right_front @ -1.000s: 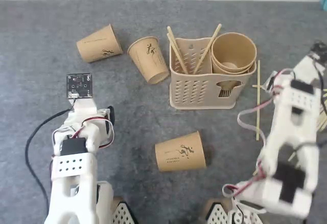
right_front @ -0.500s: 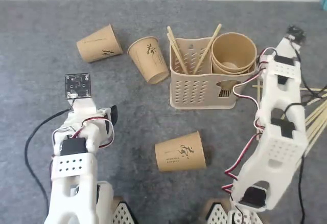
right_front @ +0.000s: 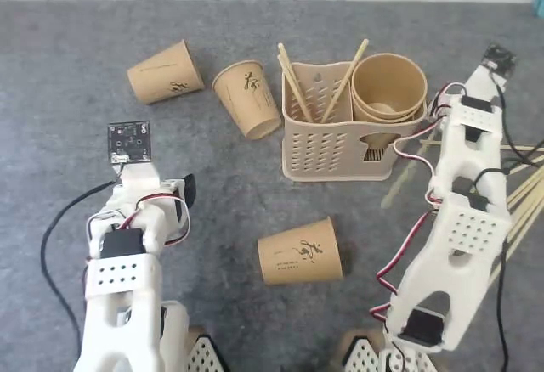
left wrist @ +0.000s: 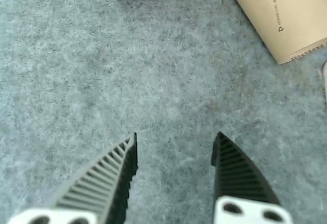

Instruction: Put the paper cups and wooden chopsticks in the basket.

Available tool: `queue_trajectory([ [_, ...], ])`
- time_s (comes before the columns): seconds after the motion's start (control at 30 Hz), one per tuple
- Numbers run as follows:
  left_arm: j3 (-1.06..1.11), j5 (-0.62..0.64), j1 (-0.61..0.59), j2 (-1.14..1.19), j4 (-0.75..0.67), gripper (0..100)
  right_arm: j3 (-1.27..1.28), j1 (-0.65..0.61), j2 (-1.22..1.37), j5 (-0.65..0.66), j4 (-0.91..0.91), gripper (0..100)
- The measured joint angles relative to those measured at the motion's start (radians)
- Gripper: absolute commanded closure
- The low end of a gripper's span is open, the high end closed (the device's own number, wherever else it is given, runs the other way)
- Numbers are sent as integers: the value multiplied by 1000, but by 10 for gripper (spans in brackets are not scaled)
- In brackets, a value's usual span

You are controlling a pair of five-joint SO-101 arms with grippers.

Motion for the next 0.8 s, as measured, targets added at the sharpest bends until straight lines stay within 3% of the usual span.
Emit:
queue_trajectory([
  [0.3, 0, 0, 0, 0, 0, 772, -6, 66, -167, -66, 221, 991],
  [0.57, 0, 0, 0, 0, 0, 772, -6, 153, -586, -72, 353, 991],
  [0.8, 0, 0, 0, 0, -3, 772, -6, 107, -1011, -72, 381, 991],
])
